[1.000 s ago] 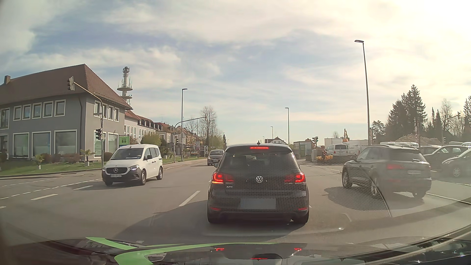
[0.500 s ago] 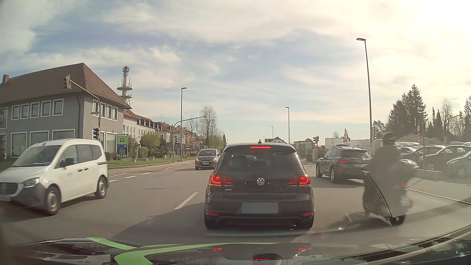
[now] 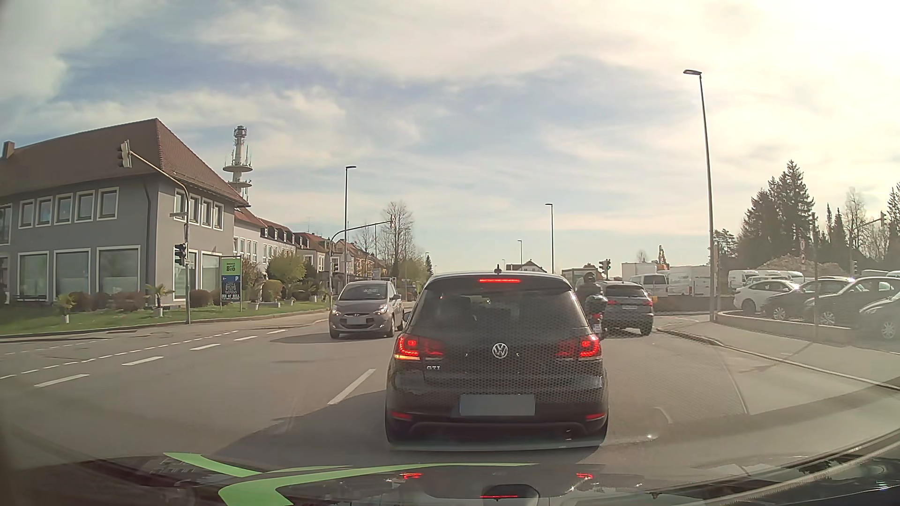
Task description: Follow the waypoints while adhering to traffic rules and regulations
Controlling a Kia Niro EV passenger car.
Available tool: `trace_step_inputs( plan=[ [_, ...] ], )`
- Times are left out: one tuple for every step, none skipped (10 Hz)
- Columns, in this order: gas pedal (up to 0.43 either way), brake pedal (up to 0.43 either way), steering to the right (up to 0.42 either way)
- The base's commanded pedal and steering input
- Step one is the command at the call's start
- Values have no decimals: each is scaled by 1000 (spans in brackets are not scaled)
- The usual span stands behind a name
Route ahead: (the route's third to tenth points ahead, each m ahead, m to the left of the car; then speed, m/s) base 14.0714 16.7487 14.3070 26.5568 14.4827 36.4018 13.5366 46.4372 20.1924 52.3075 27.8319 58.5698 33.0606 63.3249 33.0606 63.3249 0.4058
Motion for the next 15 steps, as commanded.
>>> trace_step_inputs(
  plan=[
    [0,220,2],
    [0,226,2],
    [0,226,2],
    [0,232,1],
    [0,232,2],
    [0,232,2],
    [0,232,2],
    [0,232,2],
    [0,238,2],
    [0,238,2],
    [0,238,2],
    [0,238,1],
    [0,238,2],
    [0,238,2],
    [0,238,1]
  ],
)
